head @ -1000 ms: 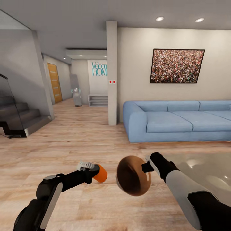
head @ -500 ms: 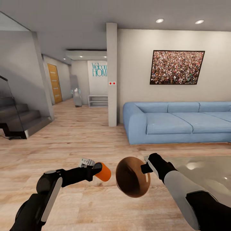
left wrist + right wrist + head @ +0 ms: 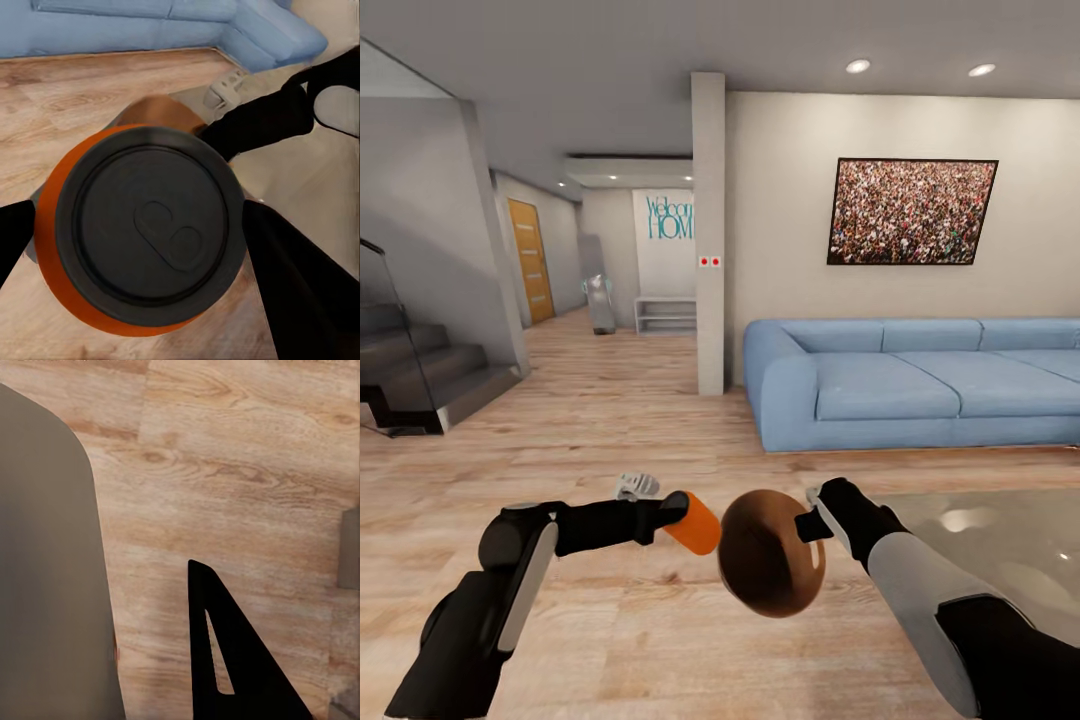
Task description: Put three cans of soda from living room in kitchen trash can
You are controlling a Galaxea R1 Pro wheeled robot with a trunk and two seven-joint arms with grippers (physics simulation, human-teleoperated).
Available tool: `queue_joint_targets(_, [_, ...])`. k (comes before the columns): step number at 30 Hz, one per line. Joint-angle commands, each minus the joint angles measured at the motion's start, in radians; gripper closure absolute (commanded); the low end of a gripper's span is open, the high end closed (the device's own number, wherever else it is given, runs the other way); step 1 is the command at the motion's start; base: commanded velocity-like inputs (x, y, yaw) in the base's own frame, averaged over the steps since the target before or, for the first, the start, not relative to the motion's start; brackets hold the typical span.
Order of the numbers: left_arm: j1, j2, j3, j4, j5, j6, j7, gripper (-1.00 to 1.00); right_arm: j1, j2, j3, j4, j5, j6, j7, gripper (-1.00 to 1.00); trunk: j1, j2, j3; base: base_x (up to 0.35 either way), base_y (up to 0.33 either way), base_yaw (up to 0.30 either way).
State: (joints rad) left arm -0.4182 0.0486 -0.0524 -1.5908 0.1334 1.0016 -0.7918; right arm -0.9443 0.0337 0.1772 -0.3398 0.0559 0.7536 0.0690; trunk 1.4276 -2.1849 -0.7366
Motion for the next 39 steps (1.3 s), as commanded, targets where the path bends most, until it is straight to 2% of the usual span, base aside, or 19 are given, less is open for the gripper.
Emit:
queue_joint_targets(1, [-0.006,-0.001,0.000,0.000,-0.003,0.003,-0.006,1.00,-0.001,0.002,-0.003,-0.001,-0.007,0.000,0.000,1.00,0.000,0.000,0.000,0.000,0.000,0.000])
queue_joint_targets(4, [-0.030,-0.005,0.001,0.000,-0.003,0.023,-0.017,1.00,-0.001,0.007,-0.003,-0.001,-0.007,-0.001,-0.001,1.00,0.000,0.000,0.000,0.000,0.000,0.000])
queue_joint_targets(9, [-0.063,-0.064,-0.012,0.000,-0.003,0.046,-0.023,1.00,-0.001,0.017,-0.002,-0.001,-0.007,-0.002,-0.006,1.00,0.000,0.000,0.000,0.000,0.000,0.000])
queue_joint_targets(11, [-0.072,-0.083,-0.032,0.001,-0.003,0.046,-0.024,1.00,-0.001,0.022,-0.002,-0.001,-0.007,-0.002,-0.020,1.00,0.000,0.000,0.000,0.000,0.000,0.000])
queue_joint_targets(12, [-0.081,-0.096,-0.065,0.000,-0.003,0.046,-0.024,1.00,-0.001,0.034,-0.003,-0.001,-0.007,-0.002,-0.039,1.00,0.000,0.000,0.000,0.000,0.000,0.000])
queue_joint_targets(16, [-0.086,-0.107,-0.088,0.001,-0.003,0.046,-0.022,1.00,-0.001,0.045,-0.003,-0.001,-0.008,-0.001,-0.049,1.00,0.000,0.000,0.000,0.000,0.000,0.000])
queue_joint_targets(24, [-0.088,-0.114,-0.098,0.003,-0.009,0.046,-0.006,1.00,-0.001,0.060,-0.002,-0.001,-0.008,0.000,-0.053,1.00,0.000,0.000,0.000,0.000,0.000,0.000])
queue_joint_targets(27, [-0.088,-0.114,-0.116,0.005,-0.012,0.046,0.037,1.00,-0.001,0.064,-0.002,-0.001,-0.008,0.000,-0.053,1.00,0.000,0.000,0.000,0.000,0.000,0.000])
queue_joint_targets(28, [-0.087,-0.113,-0.153,0.010,-0.014,0.046,0.082,1.00,-0.001,0.065,-0.002,-0.001,-0.008,0.000,-0.053,1.00,0.000,0.000,0.000,0.000,0.000,0.000])
queue_joint_targets(32, [-0.087,-0.114,-0.203,0.028,-0.014,0.046,0.160,1.00,-0.001,0.066,-0.002,-0.002,-0.008,0.000,-0.053,1.00,0.000,0.000,0.000,0.000,0.000,0.000])
queue_joint_targets(39, [-0.085,-0.113,-0.243,0.061,-0.018,0.017,0.227,1.00,-0.001,0.067,-0.002,-0.002,-0.008,0.001,-0.053,1.00,0.000,0.000,0.000,0.000,0.000,0.000])
